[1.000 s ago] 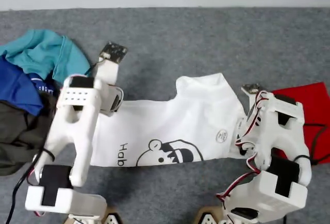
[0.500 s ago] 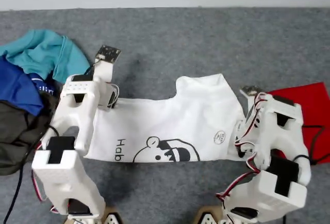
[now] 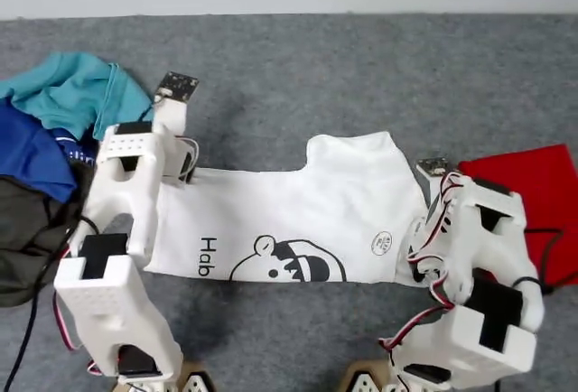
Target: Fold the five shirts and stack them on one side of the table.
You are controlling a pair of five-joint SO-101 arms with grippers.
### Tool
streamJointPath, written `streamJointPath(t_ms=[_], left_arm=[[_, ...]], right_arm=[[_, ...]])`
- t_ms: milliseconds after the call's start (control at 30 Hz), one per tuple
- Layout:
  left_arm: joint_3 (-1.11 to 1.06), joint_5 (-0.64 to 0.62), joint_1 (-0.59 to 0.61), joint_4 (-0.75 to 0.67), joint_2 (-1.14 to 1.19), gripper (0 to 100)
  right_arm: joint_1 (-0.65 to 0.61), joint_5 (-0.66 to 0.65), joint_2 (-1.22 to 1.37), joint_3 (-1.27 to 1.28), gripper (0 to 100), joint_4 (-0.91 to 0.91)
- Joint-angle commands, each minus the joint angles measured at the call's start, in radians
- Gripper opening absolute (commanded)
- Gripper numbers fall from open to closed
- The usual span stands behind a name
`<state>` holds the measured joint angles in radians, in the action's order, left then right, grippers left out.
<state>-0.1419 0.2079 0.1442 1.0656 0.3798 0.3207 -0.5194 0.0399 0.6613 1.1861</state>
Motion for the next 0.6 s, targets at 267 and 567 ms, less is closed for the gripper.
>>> streamJointPath(t_ms=[267, 567], left_arm=[[0.242, -0.002, 0.025, 0.39, -0.242, 10], [0.222, 0.008, 0.0, 0.689, -0.288, 9]], right_arm=[[0.022, -0.014, -0.254, 0.005, 27.9, 0.252], [0.022, -0.075, -0.4, 0.005, 57.7, 0.397]])
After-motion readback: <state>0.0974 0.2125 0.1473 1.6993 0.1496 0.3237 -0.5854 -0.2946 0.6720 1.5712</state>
